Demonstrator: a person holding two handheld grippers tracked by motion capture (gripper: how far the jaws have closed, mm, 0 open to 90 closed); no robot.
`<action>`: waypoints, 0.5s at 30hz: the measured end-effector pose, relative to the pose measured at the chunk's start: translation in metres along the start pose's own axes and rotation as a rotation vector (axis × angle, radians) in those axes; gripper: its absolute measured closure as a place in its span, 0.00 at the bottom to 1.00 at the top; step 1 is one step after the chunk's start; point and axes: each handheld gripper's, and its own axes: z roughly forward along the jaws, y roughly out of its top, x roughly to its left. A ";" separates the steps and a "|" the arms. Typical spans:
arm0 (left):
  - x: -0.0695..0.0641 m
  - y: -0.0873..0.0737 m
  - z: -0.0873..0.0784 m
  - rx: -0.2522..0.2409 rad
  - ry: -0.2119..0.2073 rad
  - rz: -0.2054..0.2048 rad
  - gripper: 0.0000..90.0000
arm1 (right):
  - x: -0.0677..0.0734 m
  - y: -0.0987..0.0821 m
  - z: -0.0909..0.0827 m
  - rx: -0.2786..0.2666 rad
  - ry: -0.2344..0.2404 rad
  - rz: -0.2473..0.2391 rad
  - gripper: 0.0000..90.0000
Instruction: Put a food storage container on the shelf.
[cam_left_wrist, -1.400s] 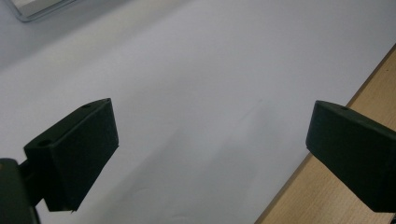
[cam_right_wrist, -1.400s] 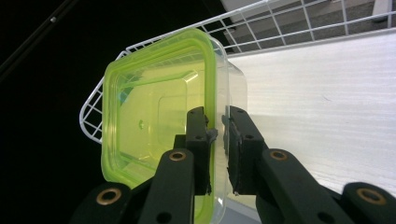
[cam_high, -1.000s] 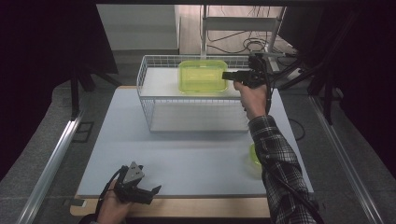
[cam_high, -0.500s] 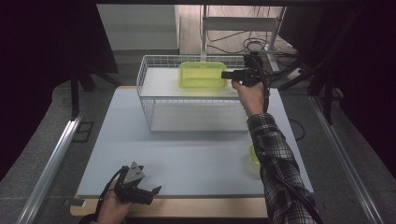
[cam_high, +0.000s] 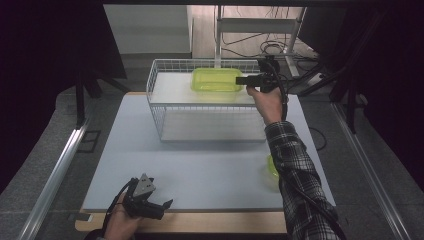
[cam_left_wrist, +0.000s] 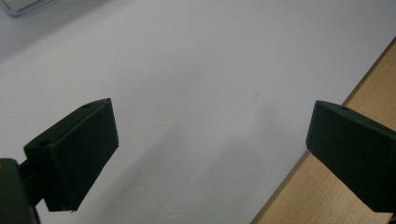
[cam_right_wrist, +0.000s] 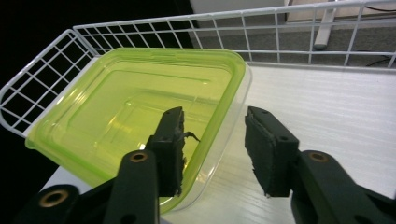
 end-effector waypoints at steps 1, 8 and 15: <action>0.000 0.000 0.000 0.000 -0.001 -0.001 0.02 | 0.000 0.000 -0.001 -0.002 0.005 0.000 0.61; 0.001 0.001 -0.001 -0.009 0.000 -0.008 0.02 | 0.004 -0.002 -0.010 0.004 0.051 -0.029 0.50; 0.001 0.001 -0.001 -0.012 -0.005 -0.022 0.01 | 0.011 -0.009 -0.019 0.016 0.083 -0.079 0.40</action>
